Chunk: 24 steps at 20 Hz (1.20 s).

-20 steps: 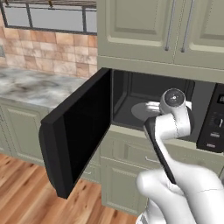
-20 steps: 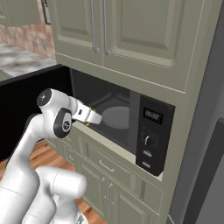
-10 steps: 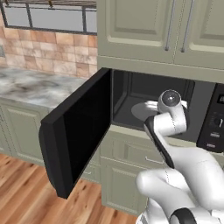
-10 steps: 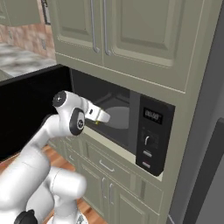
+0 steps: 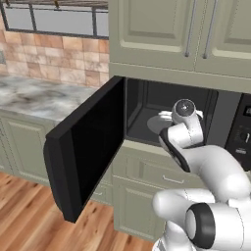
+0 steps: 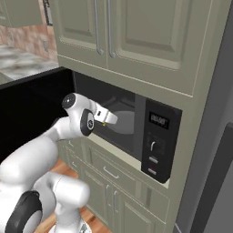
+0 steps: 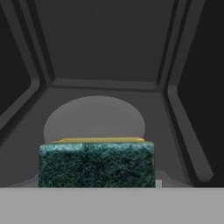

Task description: Place the sponge inside the microwave to prepare for sanitizing.

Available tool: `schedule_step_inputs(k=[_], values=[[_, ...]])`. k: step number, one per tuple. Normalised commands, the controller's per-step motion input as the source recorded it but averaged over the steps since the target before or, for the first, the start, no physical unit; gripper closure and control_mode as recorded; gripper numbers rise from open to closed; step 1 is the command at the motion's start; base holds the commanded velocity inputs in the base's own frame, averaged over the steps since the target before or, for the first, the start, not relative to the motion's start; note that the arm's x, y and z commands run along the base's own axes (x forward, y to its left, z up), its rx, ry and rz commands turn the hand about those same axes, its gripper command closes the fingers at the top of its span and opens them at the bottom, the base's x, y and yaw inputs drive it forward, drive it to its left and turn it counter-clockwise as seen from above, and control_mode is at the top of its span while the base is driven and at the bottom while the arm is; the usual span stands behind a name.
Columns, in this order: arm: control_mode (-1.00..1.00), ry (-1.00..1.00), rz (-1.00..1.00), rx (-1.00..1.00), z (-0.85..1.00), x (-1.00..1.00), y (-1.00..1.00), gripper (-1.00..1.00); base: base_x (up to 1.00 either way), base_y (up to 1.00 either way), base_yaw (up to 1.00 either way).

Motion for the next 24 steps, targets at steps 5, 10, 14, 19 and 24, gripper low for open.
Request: schedule_step_inputs(k=[5,10,14,19,24], values=[[-1.00,0.00,0.00,0.00,-0.21,0.29,-0.04,1.00,0.00,0.00,0.00],[-1.00,0.00,0.00,0.00,-0.18,0.19,-0.15,1.00,0.00,0.00,0.00],[-1.00,0.06,0.01,0.01,-0.10,0.09,-0.16,1.00,0.00,0.00,0.00],[-1.00,0.06,0.02,0.03,-0.06,0.04,-0.03,1.00,0.00,0.00,0.00],[-1.00,0.02,0.00,0.01,-0.05,0.17,0.00,1.00,0.00,0.00,0.00]])
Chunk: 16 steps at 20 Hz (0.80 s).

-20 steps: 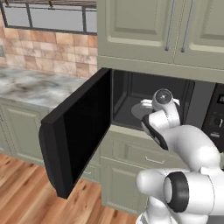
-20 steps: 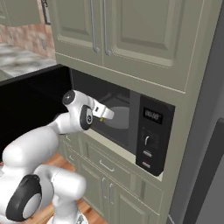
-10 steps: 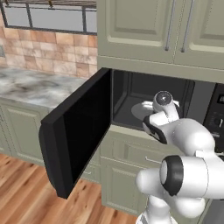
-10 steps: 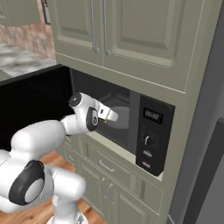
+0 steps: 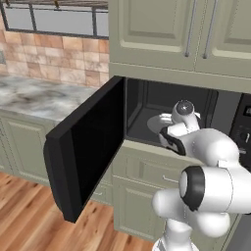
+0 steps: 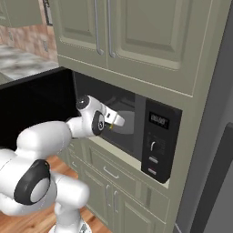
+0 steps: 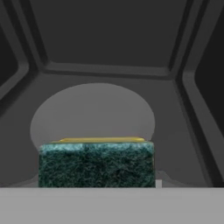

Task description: Place the sponge inside the microwave to prepare for sanitizing.

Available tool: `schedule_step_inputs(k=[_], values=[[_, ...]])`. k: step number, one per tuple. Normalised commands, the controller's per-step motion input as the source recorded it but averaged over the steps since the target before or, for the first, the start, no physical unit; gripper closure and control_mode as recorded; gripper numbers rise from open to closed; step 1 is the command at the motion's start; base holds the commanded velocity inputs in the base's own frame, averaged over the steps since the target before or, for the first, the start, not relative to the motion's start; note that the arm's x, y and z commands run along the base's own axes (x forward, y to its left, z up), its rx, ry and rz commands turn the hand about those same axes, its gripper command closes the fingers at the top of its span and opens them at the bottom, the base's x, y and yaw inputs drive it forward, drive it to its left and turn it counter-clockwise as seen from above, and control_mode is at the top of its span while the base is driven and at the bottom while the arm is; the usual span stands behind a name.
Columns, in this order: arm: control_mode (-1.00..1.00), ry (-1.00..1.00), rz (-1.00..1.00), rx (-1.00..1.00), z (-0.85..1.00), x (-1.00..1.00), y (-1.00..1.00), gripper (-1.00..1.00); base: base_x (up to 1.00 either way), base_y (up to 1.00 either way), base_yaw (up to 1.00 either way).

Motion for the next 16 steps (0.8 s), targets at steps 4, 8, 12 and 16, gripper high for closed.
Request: schedule_step_inputs(k=[4,8,12,16], values=[[-1.00,0.00,0.00,0.00,-0.18,0.30,0.00,1.00,0.00,0.00,0.00],[-1.00,0.00,0.00,0.00,-0.29,0.33,-0.04,1.00,0.00,0.00,0.00],[-1.00,0.00,0.00,0.00,-0.19,0.34,-0.15,1.00,0.00,0.00,0.00],[-1.00,0.02,0.00,0.00,-0.13,0.37,-0.22,1.00,0.00,0.00,0.00]])
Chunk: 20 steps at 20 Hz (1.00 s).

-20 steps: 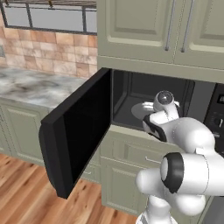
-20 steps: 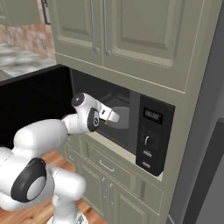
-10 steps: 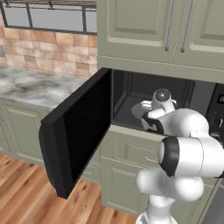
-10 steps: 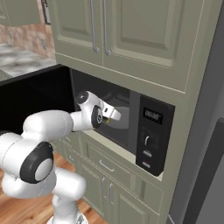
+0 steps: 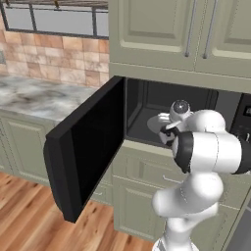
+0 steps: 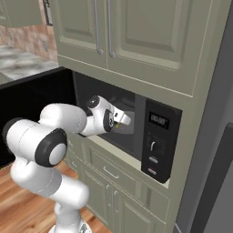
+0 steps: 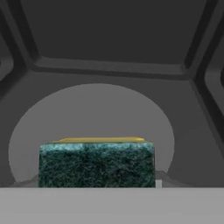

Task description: Place the sponge inside the microwave to prepare for sanitizing.

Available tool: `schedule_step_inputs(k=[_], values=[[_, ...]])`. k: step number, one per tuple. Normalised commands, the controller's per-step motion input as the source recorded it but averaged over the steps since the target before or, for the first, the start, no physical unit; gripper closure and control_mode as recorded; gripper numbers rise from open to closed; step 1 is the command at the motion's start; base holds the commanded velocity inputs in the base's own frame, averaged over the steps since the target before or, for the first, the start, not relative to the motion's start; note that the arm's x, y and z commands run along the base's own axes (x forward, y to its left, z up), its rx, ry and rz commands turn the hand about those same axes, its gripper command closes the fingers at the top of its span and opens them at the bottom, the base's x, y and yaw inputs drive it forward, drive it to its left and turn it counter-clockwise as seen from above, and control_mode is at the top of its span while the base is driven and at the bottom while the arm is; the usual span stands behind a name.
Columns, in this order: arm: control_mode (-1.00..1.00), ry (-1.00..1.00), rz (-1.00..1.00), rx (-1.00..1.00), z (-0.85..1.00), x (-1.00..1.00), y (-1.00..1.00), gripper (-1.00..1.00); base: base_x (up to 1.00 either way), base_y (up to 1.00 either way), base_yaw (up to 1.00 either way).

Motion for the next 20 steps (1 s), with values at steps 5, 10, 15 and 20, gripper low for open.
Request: schedule_step_inputs(k=[5,10,15,20], values=[[-1.00,0.02,0.00,0.00,-0.24,0.28,-0.10,1.00,0.00,0.00,0.00],[-1.00,0.05,0.00,0.01,-0.29,0.18,0.00,1.00,0.00,0.00,0.00],[-1.00,0.00,0.00,0.00,-0.04,0.25,0.00,1.00,0.00,0.00,0.00],[-1.00,0.00,0.00,0.01,-0.06,0.25,-0.01,1.00,0.00,0.00,0.00]])
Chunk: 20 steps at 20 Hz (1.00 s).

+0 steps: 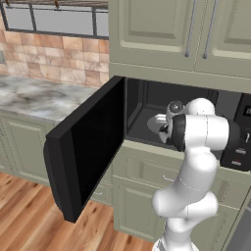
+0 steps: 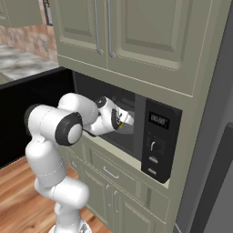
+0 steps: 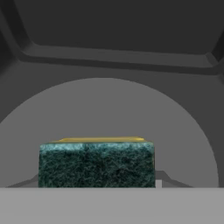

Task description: Place the sponge inside the microwave to prepare for sanitizing.

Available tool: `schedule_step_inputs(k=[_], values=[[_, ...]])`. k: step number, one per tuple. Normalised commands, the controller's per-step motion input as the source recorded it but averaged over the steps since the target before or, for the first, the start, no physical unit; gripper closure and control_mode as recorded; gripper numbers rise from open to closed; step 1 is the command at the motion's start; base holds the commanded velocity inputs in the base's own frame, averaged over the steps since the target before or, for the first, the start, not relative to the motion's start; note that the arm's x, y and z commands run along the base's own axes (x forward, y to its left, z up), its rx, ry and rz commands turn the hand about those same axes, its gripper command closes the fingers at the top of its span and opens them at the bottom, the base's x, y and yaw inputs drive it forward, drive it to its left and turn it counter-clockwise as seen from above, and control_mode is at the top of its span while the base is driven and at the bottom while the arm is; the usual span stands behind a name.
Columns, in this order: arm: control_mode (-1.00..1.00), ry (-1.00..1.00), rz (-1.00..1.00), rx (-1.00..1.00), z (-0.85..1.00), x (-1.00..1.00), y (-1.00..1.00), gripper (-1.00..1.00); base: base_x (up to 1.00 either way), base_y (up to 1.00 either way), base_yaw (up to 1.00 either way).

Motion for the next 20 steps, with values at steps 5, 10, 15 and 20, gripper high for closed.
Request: schedule_step_inputs(k=[5,10,15,20], values=[[-1.00,0.00,0.00,0.05,-0.16,0.20,-0.05,1.00,0.00,0.00,0.00],[-1.00,0.00,0.00,0.02,-0.12,0.25,-0.03,1.00,0.00,0.00,0.00],[-1.00,0.00,0.00,0.00,0.00,0.24,-0.08,-1.00,0.00,0.00,0.00],[-1.00,0.00,0.00,0.02,-0.09,0.05,-0.04,-1.00,0.00,0.00,0.00]])
